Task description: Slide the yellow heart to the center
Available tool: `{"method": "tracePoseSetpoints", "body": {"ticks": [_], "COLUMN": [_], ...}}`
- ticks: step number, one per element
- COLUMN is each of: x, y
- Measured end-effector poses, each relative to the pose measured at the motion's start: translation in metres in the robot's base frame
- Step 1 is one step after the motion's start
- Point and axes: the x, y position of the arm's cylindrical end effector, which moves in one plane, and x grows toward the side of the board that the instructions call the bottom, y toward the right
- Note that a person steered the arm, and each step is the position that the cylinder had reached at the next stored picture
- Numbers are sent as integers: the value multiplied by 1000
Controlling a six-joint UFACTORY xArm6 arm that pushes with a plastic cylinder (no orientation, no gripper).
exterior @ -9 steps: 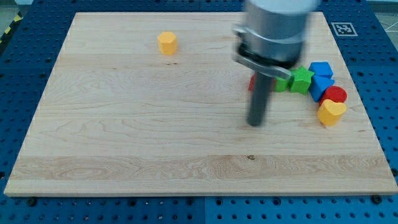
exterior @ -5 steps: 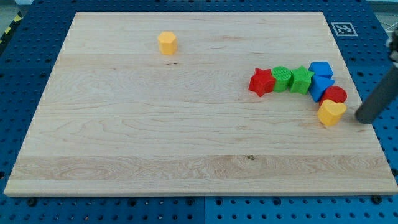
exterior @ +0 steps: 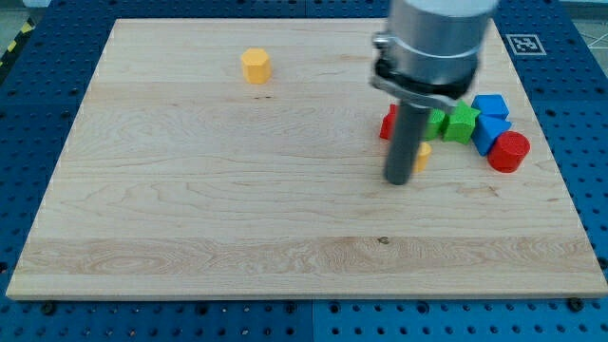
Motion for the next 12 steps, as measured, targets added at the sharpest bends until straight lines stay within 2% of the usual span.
{"method": "tracePoseSetpoints", "body": {"ticks": [1, 2, 3, 5, 6, 7, 8, 9, 10, 12], "x": [28, 28, -18, -22, -27, -26, 5, -13, -41, -67], "y": [55, 80, 50, -94, -125, -97, -34, -7, -54, -169]}}
